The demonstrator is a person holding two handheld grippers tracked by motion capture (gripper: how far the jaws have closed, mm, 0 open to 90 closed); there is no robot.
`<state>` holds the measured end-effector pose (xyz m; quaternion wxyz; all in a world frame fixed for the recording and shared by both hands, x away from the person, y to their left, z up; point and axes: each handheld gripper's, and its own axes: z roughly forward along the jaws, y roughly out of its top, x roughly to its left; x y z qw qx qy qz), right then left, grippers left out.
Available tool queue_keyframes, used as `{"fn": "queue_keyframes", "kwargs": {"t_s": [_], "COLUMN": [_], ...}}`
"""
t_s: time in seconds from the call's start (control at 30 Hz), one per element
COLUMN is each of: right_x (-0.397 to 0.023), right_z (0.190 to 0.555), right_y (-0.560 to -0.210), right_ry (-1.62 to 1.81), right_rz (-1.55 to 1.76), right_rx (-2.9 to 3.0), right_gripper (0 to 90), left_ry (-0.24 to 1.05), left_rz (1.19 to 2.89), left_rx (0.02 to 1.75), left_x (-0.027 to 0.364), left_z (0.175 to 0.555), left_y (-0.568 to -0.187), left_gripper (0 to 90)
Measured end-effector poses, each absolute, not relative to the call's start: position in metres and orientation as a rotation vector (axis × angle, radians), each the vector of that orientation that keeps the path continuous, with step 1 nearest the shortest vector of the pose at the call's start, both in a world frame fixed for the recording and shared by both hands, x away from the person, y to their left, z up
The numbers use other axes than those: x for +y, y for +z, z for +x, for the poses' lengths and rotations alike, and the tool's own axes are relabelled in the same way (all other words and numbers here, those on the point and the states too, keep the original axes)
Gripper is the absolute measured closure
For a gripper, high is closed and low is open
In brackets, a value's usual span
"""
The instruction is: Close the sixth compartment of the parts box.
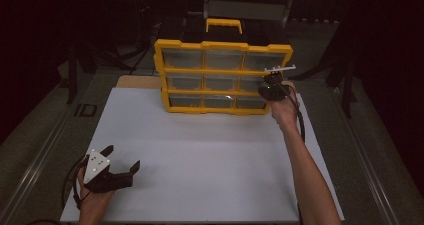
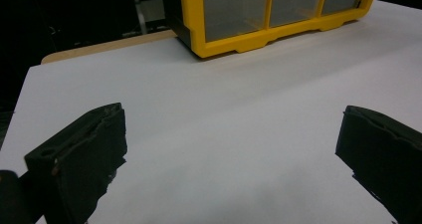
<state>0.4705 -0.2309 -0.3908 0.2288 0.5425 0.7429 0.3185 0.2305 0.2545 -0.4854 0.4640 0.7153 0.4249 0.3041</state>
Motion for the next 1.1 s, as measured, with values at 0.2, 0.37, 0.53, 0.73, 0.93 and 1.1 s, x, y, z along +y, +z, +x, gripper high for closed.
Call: {"fn": "queue_keyframes", "kwargs": {"t_s": [0.2, 0.37, 0.53, 0.73, 0.93, 1.1], "right_x": [-0.231, -0.231, -0.232, -0.231, -0.226, -0.223], "right_z": [0.466, 0.461, 0.455, 0.446, 0.437, 0.429], "right_y": [-0.389, -0.386, -0.386, -0.386, -0.386, -0.387], "right_ry": [0.882, 0.868, 0.863, 0.880, 0.861, 0.870], "right_rz": [1.477, 1.445, 1.413, 1.372, 1.303, 1.266], "right_rx": [2.054, 2.075, 2.102, 2.154, 2.201, 2.233], "right_gripper": [88.7, 85.1, 80.7, 69.0, 55.9, 51.8], "left_ry": [0.747, 0.746, 0.747, 0.747, 0.748, 0.746], "left_rz": [1.757, 1.758, 1.758, 1.758, 1.757, 1.759], "left_rx": [1.044, 1.043, 1.043, 1.043, 1.042, 1.043], "left_x": [0.255, 0.254, 0.254, 0.254, 0.253, 0.253], "left_z": [0.231, 0.230, 0.230, 0.230, 0.230, 0.230], "left_y": [-0.485, -0.485, -0.485, -0.485, -0.485, -0.485], "left_gripper": [0.1, 0.1, 0.1, 0.1, 0.1, 0.1]}}
